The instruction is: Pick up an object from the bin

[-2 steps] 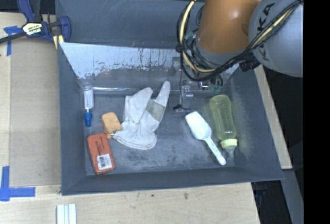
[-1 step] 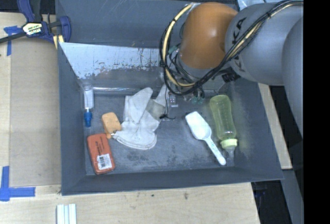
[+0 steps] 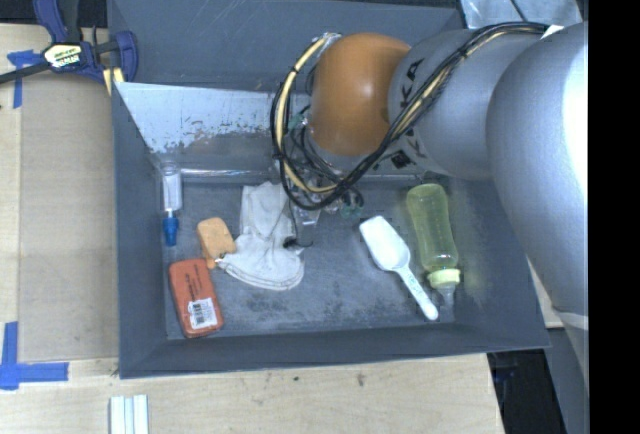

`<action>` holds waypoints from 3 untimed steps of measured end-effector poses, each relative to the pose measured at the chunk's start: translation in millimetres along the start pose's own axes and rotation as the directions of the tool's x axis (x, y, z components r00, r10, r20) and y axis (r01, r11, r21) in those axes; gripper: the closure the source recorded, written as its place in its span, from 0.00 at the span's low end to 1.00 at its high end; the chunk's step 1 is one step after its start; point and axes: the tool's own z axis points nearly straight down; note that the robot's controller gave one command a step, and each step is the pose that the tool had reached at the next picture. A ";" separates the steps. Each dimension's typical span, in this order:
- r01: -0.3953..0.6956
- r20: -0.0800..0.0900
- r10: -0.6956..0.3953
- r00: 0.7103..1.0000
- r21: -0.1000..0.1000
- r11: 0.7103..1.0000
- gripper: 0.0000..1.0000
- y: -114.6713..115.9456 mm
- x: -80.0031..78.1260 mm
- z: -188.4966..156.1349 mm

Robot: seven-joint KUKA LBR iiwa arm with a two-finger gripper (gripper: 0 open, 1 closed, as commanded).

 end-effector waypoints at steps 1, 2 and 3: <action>0.009 -0.001 -0.009 1.000 0.000 1.000 0.00 7.9 -3.0 12.7; -0.237 0.012 0.238 0.971 -0.003 0.971 1.00 -10.3 -6.2 8.1; -0.238 0.012 0.238 0.971 -0.003 0.971 1.00 -10.3 -6.3 8.1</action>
Offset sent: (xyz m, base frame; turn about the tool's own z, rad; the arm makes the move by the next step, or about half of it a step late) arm 0.0020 -0.0091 -0.0147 0.2392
